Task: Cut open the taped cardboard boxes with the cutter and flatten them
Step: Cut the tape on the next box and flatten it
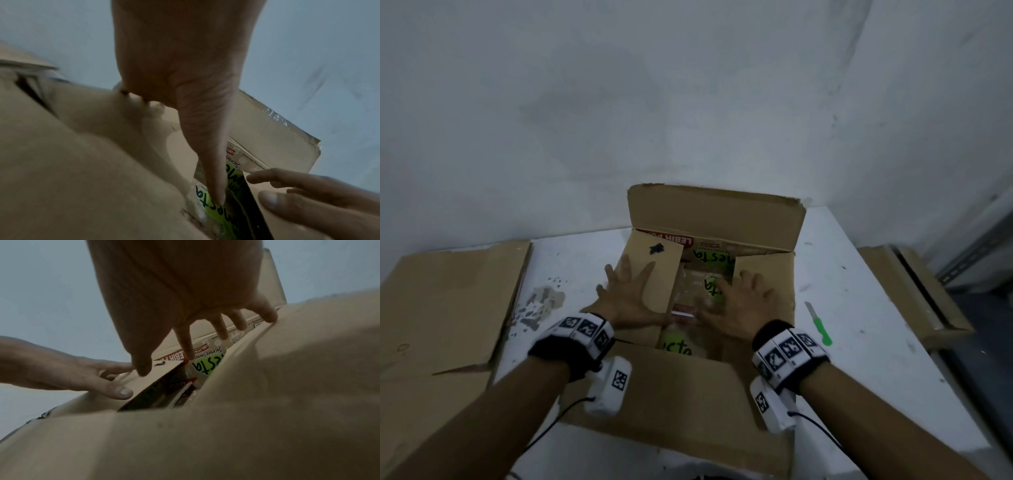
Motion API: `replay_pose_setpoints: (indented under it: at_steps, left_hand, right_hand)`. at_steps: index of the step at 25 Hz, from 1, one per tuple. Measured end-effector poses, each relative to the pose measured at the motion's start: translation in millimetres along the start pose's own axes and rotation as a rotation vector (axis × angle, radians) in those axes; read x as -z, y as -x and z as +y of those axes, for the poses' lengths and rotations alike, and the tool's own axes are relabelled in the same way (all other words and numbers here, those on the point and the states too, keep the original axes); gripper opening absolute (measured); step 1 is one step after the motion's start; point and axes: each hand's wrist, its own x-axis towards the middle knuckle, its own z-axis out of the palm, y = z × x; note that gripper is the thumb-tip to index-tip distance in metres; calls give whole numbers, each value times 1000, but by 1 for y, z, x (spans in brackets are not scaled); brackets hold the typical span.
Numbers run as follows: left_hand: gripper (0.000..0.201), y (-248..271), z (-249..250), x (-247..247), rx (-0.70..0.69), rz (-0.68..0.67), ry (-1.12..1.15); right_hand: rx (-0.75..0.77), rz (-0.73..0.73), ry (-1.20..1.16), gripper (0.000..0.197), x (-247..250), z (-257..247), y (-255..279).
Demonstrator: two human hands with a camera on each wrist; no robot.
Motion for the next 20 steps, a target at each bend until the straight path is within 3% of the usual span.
replay_pose_setpoints:
  at_steps: [4,6,10,16,18,20]
  left_hand:
    - [138,2,17,-12,78,0,-266]
    - [132,3,12,-19,72,35,-334]
    - [125,2,3,-21,48,61,-302]
    - [125,-1,6,-20,54,39,-341]
    - [126,-1,5,-21,46,40,-335]
    - [126,0,2,-18,36,34,-300]
  right_hand:
    - [52,-250,160,89,-11,6,-6]
    - [78,-308,260,88,-16,11,-6]
    - [66,-270,197,69,-14,15,-4]
    - [116,-386,395,80,-12,18,12]
    - [140,-333,311,72,-5,13,18]
    - [208,-212,96,49,6,10,25]
